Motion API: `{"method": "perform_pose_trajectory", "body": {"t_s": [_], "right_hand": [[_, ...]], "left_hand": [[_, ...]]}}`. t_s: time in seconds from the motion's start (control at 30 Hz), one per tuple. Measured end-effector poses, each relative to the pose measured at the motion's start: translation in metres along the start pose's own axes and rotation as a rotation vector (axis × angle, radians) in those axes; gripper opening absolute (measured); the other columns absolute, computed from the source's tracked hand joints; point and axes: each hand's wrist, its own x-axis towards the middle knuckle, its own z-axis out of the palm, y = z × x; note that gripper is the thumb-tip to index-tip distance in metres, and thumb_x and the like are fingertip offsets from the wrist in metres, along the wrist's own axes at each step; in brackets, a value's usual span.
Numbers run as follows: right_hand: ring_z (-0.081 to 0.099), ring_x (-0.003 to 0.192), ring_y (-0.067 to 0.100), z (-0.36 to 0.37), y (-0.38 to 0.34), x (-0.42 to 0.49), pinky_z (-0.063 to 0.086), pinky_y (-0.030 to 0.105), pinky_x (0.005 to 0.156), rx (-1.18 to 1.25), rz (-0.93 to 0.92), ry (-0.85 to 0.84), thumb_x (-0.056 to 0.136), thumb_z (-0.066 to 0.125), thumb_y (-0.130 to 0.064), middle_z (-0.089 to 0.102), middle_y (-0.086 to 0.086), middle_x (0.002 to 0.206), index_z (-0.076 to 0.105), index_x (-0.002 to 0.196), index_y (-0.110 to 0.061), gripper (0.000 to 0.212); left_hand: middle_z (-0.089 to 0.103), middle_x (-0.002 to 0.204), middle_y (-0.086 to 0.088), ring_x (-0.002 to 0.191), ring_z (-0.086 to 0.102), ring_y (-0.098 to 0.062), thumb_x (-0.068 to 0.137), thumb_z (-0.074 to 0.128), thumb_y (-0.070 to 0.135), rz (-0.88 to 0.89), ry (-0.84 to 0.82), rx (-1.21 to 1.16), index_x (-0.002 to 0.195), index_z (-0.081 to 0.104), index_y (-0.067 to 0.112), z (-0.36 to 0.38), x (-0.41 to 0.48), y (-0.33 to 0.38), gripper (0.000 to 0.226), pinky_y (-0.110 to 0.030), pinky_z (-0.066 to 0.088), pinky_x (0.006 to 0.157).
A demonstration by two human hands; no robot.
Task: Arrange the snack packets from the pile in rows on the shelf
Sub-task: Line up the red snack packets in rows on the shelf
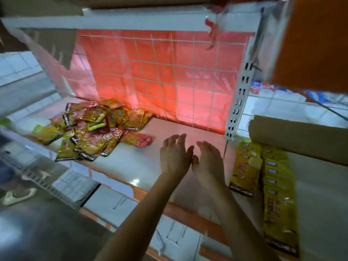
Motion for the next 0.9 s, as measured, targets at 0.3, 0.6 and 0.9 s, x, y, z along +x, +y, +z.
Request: {"method": "perform_pose_trajectory", "body": {"t_s": [0.3,0.6,0.9], "right_hand": [[0.045,0.125,0.028,0.076,-0.085,0.027,0.033,0.032,0.104,-0.031,-0.043,-0.084,0.087,0.053,-0.015,0.053,0.008,0.135,0.052,0.131,-0.013,0.044],[0.048,0.117,0.03,0.128,-0.134,0.052,0.041,0.035,0.095,-0.091,-0.017,-0.105,0.093,0.049,-0.022,0.056,0.009,0.13,0.053,0.132,-0.015,0.04],[0.039,0.117,0.03,0.149,-0.147,0.07,0.037,0.041,0.09,-0.266,0.044,-0.123,0.086,0.054,-0.054,0.05,0.008,0.125,0.054,0.124,-0.017,0.054]], "left_hand": [[0.051,0.129,-0.009,0.119,0.045,-0.029,0.097,0.043,0.034,-0.207,-0.016,0.068,0.124,0.052,0.011,-0.026,0.028,-0.116,0.036,-0.039,0.039,0.092],[0.047,0.128,-0.01,0.121,0.041,-0.028,0.092,0.037,0.003,-0.389,0.032,0.28,0.116,0.05,0.008,-0.051,0.04,-0.201,0.028,-0.037,0.041,0.094],[0.048,0.132,-0.016,0.122,0.045,-0.033,0.101,0.035,0.022,-0.537,0.024,0.352,0.137,0.035,0.006,-0.054,0.044,-0.229,0.04,-0.042,0.04,0.096]]}}
